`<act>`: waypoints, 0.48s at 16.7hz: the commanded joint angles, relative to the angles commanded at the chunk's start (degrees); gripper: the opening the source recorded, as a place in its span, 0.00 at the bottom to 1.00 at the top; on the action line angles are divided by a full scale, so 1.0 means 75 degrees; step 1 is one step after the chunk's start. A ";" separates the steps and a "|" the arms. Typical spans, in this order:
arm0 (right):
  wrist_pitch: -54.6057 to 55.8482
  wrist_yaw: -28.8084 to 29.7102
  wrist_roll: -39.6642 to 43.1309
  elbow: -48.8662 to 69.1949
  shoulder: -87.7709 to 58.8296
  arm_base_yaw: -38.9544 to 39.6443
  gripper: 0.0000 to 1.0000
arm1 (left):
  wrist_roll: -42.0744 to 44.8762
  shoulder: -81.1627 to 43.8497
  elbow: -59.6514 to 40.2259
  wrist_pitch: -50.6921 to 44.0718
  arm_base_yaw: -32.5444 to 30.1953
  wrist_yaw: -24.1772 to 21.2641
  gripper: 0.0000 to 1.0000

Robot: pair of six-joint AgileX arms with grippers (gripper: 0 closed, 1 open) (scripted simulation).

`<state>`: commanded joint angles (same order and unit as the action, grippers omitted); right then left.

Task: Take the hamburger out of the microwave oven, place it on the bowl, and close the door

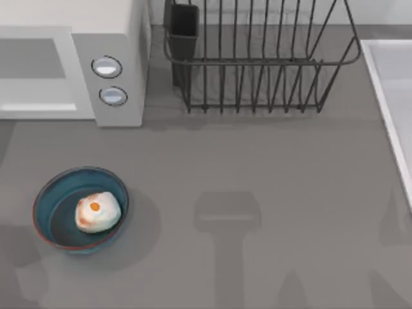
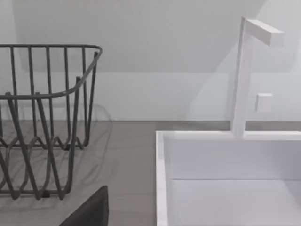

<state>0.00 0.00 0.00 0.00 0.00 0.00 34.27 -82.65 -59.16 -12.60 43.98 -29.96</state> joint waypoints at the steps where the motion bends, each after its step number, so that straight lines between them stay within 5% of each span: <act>1: 0.0000 0.0000 0.0000 0.0000 0.0000 0.0000 1.00 | 0.0383 -0.0399 -0.0623 -0.0717 0.0400 -0.0226 0.00; 8: 0.0000 0.0000 0.0000 0.0000 0.0000 0.0000 1.00 | 0.2336 -0.2287 -0.2768 -0.3953 0.2039 -0.1096 0.00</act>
<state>0.00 0.00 0.00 0.00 0.00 0.00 51.79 -99.80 -79.91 -42.25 59.27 -38.18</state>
